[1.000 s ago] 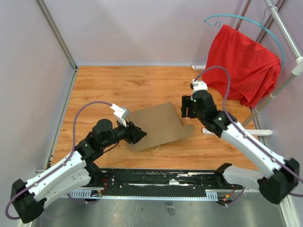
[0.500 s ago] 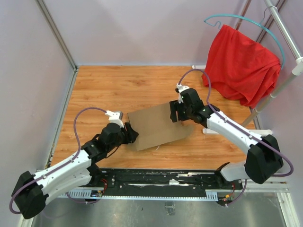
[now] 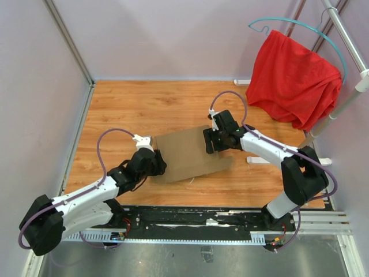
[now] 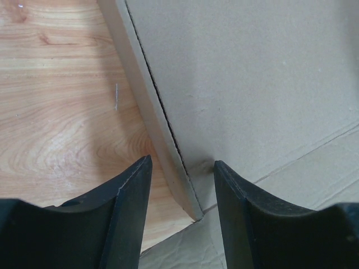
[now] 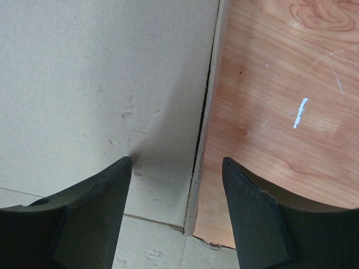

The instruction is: Fold the paper box

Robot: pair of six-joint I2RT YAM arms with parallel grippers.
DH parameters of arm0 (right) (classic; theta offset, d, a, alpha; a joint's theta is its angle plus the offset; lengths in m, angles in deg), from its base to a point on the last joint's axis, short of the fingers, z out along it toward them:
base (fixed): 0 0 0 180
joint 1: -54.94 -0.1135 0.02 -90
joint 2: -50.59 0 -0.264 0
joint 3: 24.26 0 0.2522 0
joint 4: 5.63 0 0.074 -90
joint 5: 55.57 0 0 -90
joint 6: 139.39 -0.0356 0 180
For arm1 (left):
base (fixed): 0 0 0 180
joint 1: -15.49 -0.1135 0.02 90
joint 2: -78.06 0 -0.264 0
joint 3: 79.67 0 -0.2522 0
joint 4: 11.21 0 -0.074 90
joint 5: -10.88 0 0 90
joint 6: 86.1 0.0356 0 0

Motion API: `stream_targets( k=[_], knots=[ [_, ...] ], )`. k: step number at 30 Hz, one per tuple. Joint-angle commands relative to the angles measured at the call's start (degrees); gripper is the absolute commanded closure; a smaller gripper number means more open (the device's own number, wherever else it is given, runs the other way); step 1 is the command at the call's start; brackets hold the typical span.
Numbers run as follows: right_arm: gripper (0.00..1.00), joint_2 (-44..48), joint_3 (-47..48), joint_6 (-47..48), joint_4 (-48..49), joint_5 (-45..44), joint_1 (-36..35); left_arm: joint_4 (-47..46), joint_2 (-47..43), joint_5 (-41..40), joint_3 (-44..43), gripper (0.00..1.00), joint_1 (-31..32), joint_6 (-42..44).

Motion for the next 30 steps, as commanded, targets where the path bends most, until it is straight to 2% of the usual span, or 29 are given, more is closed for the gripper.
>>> stream_targets(
  k=[1,7,12,19,24,30],
  knots=[
    [0.33,-0.8,-1.18,0.29,-0.7,2.38,0.05,-3.18,2.99,-1.28,0.53,0.46,0.3,2.57],
    [0.35,2.3,-4.28,-2.85,3.09,4.17,1.2,-9.76,10.19,0.78,-4.05,0.47,0.3,6.49],
    [0.37,3.35,-4.77,-4.76,4.36,4.85,3.54,-10.39,21.64,2.13,-14.06,0.48,-0.36,10.98],
    [0.37,0.8,-3.08,-6.14,5.6,4.2,6.29,-14.22,32.88,11.44,-22.1,0.51,-7.33,11.79],
    [0.38,-2.94,0.26,-6.61,5.45,3.67,7.34,-13.69,35.17,13.14,-26.68,0.51,-11.25,13.62],
    [0.31,-0.56,2.82,-5.32,3.23,-1.37,7.98,-9.68,31.67,9.71,-29.56,0.45,-11.99,16.65]
  ],
)
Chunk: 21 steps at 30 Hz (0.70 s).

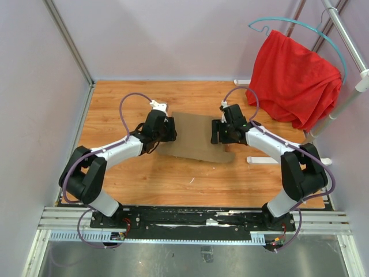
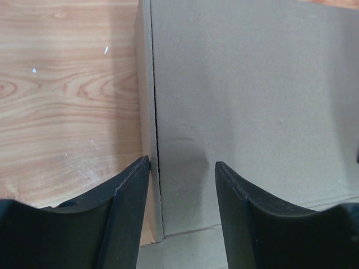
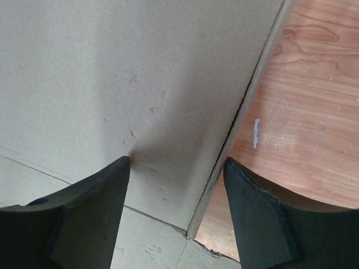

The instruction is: Fold the paper box

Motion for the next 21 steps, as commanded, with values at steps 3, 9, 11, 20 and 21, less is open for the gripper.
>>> stream_targets(
  k=[3,9,11,20,21],
  knots=[
    [0.25,4.95,3.08,1.62,-4.35,-5.71,1.23,0.94,-8.91,-2.88,-0.63,0.42,-0.49,3.06],
    [0.18,16.01,-0.28,2.08,-10.04,-5.14,1.21,3.28,-22.66,-4.52,7.24,0.32,-1.1,1.2],
    [0.15,19.97,-4.39,1.3,-10.17,-3.02,0.96,0.69,-27.3,-3.44,12.69,0.29,-1.1,0.07],
    [0.01,28.48,-20.04,-1.16,-3.99,0.75,-2.43,-10.25,-33.82,-0.11,26.54,0.28,-1.1,-0.65],
    [0.01,28.69,-20.19,-0.99,-4.09,-0.06,-3.28,-10.59,-33.84,0.0,26.61,0.28,-1.1,-0.38]
  ],
)
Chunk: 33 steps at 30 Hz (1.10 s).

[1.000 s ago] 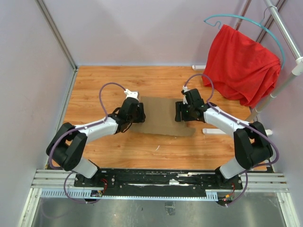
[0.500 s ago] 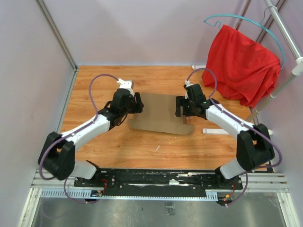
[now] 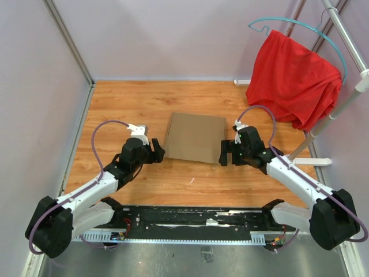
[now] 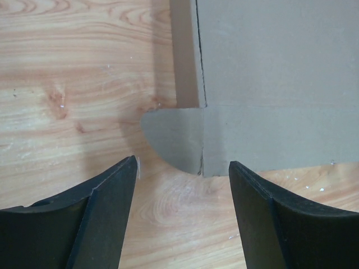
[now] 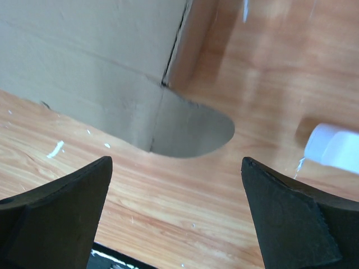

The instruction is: Fold the paper box

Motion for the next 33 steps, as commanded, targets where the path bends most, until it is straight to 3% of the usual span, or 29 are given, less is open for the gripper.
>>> stream_targets(
  k=[1,11,26,33],
  knots=[
    [0.01,1.55,-1.44,-0.82,1.02,-1.55,-3.58,-6.93,-1.36,1.21,0.04,0.28,-0.29,0.82],
    [0.01,-3.49,1.51,-0.25,-0.19,-6.18,-5.94,-9.92,2.19,4.61,0.0,0.28,-0.29,3.8],
    [0.01,-9.57,6.77,1.32,-0.89,-8.25,-7.41,-7.32,10.96,6.85,-4.61,0.28,-0.29,5.92],
    [0.01,-9.88,8.45,1.41,-4.93,-14.9,-7.62,-5.07,11.78,5.68,-5.79,0.28,-0.29,6.48]
  ],
)
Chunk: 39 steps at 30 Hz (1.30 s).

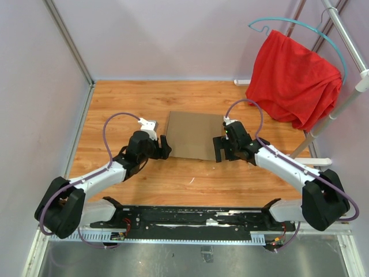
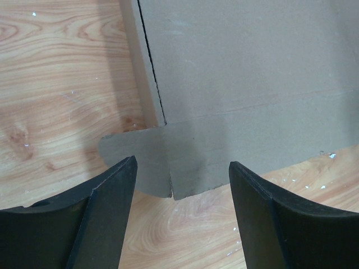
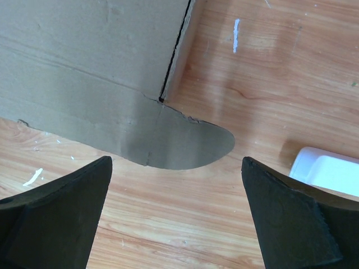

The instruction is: Fold the paper box

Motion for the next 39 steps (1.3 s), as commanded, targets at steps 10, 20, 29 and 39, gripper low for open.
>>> stream_targets(
  k=[10,20,29,39],
  knots=[
    [0.0,1.35,2.75,1.19,-2.25,-1.9,-3.17,-2.05,2.03,-0.36,-0.95,0.28,-0.29,1.45],
    [0.0,-3.85,3.58,1.63,1.08,2.25,-4.0,-3.94,3.2,3.68,-1.13,0.29,-0.29,1.34],
    [0.0,-7.07,4.75,1.49,2.04,4.3,-5.59,-6.05,5.51,10.8,-0.9,0.33,-0.29,-0.41],
    [0.0,-4.05,5.22,0.32,2.27,8.55,-6.13,-5.41,2.06,16.5,-1.66,0.36,-0.29,-3.16]
  ],
)
